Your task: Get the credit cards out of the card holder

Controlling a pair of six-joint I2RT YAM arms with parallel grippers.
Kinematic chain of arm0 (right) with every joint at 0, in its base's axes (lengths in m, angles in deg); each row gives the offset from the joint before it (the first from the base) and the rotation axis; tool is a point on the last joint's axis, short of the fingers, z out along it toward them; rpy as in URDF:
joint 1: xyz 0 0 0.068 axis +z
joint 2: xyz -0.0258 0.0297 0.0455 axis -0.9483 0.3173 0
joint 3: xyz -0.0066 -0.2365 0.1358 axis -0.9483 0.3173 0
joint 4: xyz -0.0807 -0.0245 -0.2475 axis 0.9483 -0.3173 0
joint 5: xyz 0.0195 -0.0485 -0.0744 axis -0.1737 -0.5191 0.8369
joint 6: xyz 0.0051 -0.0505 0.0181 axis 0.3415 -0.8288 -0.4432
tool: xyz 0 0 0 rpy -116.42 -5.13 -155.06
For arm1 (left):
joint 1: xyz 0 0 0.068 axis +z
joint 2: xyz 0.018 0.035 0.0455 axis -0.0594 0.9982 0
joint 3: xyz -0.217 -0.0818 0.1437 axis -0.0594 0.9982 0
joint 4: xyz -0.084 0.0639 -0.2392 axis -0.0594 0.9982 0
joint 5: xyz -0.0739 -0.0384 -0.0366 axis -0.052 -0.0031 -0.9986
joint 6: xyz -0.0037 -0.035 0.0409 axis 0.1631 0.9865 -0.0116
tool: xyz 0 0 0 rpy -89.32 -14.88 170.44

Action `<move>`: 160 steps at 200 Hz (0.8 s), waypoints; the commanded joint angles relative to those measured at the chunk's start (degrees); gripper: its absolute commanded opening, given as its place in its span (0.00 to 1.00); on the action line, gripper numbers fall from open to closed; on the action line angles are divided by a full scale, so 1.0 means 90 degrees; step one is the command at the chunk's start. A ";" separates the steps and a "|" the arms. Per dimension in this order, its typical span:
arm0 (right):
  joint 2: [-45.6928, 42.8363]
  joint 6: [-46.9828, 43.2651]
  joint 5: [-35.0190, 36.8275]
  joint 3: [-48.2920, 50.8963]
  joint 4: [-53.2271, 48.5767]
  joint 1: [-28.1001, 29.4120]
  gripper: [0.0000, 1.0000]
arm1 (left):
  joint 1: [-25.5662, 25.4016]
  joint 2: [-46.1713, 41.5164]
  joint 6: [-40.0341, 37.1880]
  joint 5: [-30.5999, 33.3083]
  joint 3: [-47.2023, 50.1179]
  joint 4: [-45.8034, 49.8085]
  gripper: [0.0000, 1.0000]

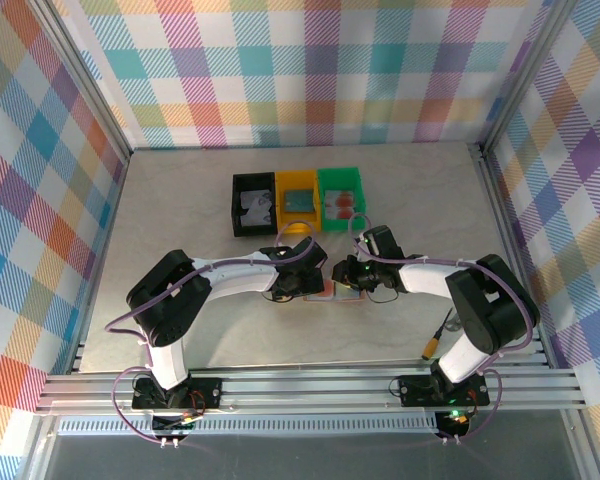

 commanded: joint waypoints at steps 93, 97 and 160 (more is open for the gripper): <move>0.0147 -0.0130 -0.0315 0.0136 0.0567 0.0020 0.20 | -0.0062 0.0967 0.0118 -0.1543 0.0501 -0.0366 0.82; 0.0141 -0.0130 -0.0331 0.0150 0.0609 0.0020 0.20 | -0.0063 0.0975 0.0111 -0.1550 0.0496 -0.0361 0.82; 0.0266 -0.0187 -0.0250 0.0142 0.0570 0.0015 0.20 | -0.0050 0.1011 0.0099 -0.1588 0.0481 -0.0384 0.82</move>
